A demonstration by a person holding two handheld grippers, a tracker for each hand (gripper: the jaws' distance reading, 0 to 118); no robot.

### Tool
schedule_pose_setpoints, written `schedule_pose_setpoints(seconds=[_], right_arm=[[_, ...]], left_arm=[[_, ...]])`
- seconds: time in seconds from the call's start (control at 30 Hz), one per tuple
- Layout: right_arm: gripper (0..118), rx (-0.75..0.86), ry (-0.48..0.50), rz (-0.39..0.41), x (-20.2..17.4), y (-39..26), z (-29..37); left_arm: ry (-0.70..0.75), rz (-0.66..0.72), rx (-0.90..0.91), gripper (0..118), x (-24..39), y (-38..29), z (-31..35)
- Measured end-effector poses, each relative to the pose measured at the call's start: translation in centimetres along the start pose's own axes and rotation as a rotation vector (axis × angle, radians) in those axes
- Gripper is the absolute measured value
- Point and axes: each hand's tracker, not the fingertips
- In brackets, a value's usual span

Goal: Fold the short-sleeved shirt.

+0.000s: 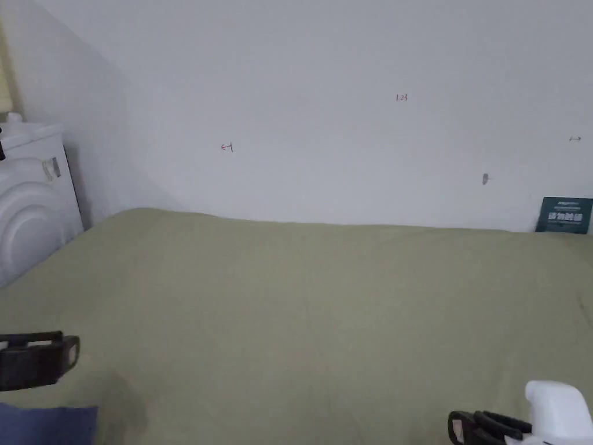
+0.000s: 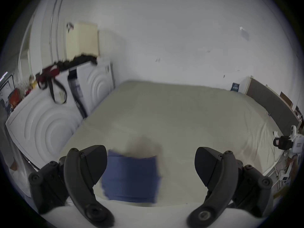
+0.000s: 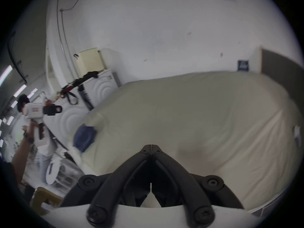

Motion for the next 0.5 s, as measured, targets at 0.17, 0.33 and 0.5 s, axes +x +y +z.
schedule_pose_setpoints(seconds=[0.17,0.33,0.5], right_arm=[[1,0.094,-0.147,0.049,0.5,1.9,2.5],[1,0.197,-0.322,0.130,-0.5,1.4,4.4],[1,0.268,-0.478,0.150,-1.6,-2.2,5.5]], left_arm=[[-0.018,-0.079,0.100,0,9.8,-2.8,-0.7],[-0.066,-0.066,0.178,0,16.5,-5.8,1.4],[-0.042,-0.036,0.327,0,19.5,-8.4,3.9]])
